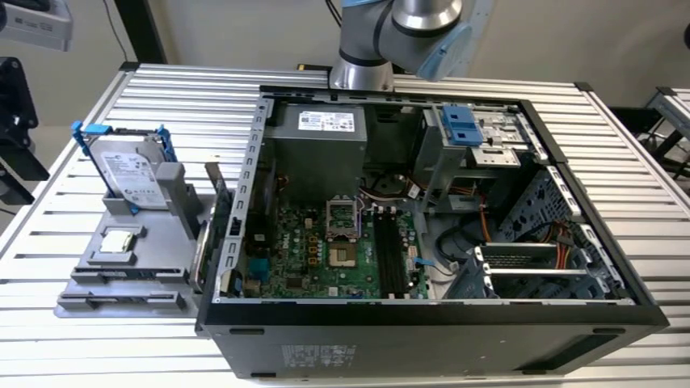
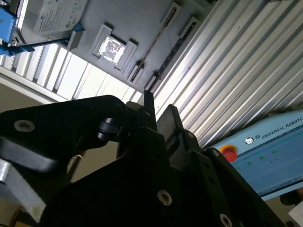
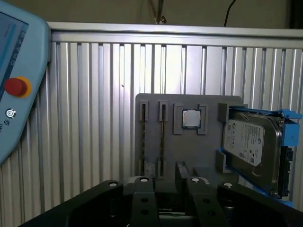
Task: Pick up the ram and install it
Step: 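Pick up the ram and move it above insertion slot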
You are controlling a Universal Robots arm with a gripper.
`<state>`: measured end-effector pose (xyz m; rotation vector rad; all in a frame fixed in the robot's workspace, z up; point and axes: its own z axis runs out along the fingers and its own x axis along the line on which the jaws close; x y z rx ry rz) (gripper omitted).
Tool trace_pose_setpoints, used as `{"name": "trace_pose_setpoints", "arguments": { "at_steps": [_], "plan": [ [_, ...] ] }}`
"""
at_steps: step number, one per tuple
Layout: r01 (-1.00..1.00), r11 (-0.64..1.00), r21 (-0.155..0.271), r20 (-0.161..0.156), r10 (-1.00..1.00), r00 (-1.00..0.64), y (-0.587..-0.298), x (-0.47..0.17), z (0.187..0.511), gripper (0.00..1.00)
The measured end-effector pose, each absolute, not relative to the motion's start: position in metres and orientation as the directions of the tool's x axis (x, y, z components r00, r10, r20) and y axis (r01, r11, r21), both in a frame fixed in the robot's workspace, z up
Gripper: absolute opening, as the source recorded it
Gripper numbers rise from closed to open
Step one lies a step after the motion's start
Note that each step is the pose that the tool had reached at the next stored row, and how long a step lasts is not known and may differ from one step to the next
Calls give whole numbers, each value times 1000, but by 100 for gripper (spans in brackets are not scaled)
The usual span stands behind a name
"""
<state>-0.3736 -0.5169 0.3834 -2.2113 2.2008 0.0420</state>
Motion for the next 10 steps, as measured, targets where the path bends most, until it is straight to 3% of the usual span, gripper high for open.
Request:
{"name": "trace_pose_setpoints", "arguments": {
  "at_steps": [10],
  "plan": [
    [-1000, -5, 4, -34, -999, 5, -517, -373, 381, 100]
  ]
}}
